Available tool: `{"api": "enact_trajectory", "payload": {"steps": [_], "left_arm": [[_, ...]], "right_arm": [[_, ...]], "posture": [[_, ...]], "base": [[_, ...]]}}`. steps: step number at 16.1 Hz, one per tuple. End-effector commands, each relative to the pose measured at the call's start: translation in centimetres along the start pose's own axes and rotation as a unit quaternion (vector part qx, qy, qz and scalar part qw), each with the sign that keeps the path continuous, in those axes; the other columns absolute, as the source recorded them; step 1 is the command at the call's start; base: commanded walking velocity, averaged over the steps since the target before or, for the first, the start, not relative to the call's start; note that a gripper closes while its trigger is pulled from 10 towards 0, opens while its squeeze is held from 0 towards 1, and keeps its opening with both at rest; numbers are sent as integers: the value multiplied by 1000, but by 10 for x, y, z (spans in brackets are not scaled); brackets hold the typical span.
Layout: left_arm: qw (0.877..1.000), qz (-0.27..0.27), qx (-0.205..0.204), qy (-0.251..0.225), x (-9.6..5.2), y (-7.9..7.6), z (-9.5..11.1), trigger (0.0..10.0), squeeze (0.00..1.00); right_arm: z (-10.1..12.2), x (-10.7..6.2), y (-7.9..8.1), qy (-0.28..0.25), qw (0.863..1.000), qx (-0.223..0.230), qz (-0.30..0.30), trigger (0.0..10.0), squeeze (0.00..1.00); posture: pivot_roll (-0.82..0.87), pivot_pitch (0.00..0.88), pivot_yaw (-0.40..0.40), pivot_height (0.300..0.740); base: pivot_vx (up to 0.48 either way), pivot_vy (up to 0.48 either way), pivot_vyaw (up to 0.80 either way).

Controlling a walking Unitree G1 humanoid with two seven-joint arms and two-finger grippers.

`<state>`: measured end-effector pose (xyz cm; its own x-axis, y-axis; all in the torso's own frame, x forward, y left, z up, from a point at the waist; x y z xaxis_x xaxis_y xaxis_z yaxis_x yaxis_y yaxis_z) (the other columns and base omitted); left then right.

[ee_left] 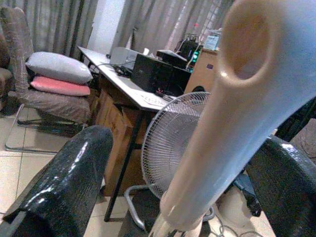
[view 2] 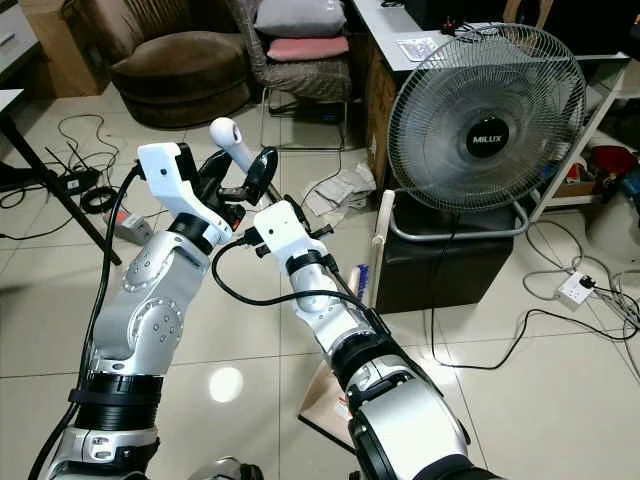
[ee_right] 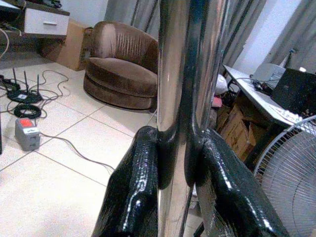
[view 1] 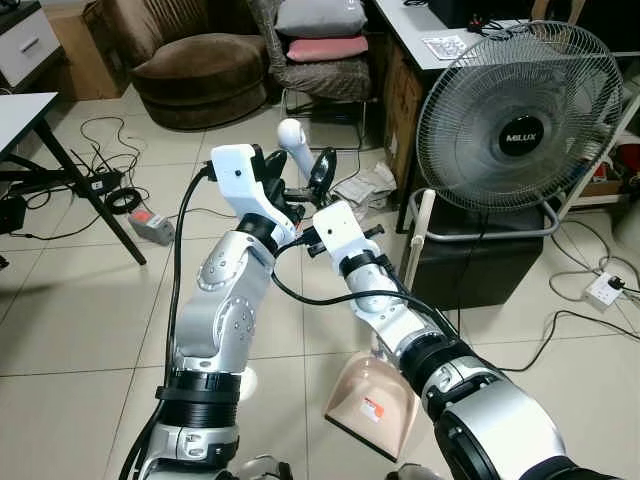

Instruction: Sweep floor

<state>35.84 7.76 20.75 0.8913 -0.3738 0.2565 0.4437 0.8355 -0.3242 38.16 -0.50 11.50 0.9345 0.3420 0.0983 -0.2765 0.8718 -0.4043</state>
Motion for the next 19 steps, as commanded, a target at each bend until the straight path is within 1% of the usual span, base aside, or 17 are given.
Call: {"api": "enact_trajectory", "payload": {"steps": [1,7,8,9,12,19], "left_arm": [[1000,0,5,-10,2,-1,5,10000,0],[1000,3,0,-18,3,0,8,10000,0],[1000,4,-3,-21,3,1,8,9294,0],[1000,5,-5,-22,2,1,8,0,0],[1000,1,-13,-24,2,0,8,0,0],[999,-4,-18,-29,3,0,9,0,0]], "right_arm": [[20,6,7,-36,999,-2,9,0,0],[20,7,7,-36,999,-4,8,0,0],[20,7,6,-36,999,-4,8,0,0],[20,7,6,-36,999,-4,7,0,0],[21,7,6,-37,999,-4,8,0,0],[22,7,7,-39,999,-5,11,0,0]], "posture": [[-111,0,62,740],[-111,0,61,740],[-111,0,61,740],[-111,0,61,740],[-111,0,61,740],[-111,0,59,740]], "base": [[0,0,0],[0,0,0],[0,0,0],[0,0,0],[0,0,0],[0,0,0]]}}
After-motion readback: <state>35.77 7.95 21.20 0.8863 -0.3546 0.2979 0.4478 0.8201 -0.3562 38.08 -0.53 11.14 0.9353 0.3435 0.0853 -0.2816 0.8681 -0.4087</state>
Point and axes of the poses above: a point about 5 cm out from each wrist's last joint towards the gripper, its own x axis pointing out of the wrist towards the gripper, its own z axis along the axis of the wrist's last joint, y = z × x, the point moved 4 cm from there along x, pointing out of the wrist towards the gripper
